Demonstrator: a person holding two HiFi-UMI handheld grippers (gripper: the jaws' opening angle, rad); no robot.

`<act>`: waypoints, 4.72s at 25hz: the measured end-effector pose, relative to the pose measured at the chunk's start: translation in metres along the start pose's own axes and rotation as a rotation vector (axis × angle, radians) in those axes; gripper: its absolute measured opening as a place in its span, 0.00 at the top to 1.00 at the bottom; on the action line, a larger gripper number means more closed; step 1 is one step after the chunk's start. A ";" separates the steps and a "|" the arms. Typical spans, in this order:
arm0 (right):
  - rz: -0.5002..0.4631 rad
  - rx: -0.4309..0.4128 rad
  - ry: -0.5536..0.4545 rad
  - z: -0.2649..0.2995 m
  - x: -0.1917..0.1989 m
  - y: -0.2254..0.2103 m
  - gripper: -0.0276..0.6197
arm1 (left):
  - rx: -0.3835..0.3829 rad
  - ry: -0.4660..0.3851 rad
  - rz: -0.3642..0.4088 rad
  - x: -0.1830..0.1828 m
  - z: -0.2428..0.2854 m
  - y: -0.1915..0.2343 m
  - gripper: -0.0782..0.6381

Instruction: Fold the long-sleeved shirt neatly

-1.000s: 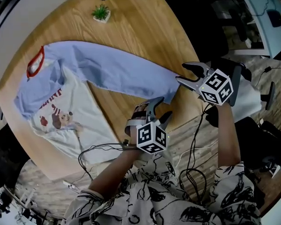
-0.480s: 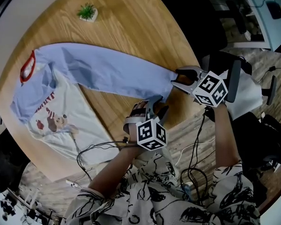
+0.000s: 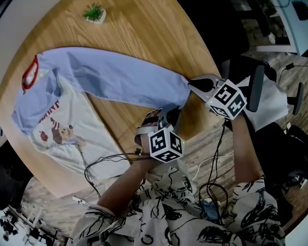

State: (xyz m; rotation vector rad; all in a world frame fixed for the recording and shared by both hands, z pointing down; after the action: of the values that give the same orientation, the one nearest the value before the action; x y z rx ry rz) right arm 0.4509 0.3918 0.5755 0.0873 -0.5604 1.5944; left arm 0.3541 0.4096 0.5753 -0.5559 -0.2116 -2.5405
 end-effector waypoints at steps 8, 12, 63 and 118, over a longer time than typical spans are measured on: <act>-0.009 0.017 -0.074 -0.026 -0.039 -0.009 0.91 | -0.049 -0.088 -0.059 -0.023 -0.030 0.022 0.85; -0.065 0.078 -0.136 -0.051 -0.097 -0.012 0.91 | -0.105 -0.183 -0.129 -0.045 -0.068 0.058 0.85; -0.702 -0.178 -0.230 0.092 -0.616 0.424 0.91 | -0.714 -0.500 -0.938 0.372 -0.471 0.287 0.85; -0.076 0.170 -0.380 0.081 -0.224 0.406 0.61 | -0.262 -0.092 -0.575 0.403 -0.239 0.085 0.59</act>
State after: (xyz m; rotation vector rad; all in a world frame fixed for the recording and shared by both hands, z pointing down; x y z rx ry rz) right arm 0.0682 0.1548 0.4389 0.5419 -0.7040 1.5565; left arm 0.0033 0.0904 0.5351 -0.8068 -0.0746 -3.1295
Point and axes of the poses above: the fingertips, and each gripper's own axes: z forward along the fingers, y to its left, x out of its underside, the point moved 1 cm from there along -z, backward along the fingers, and after that the axes turned 14 degrees about y, right-handed, at the moved point
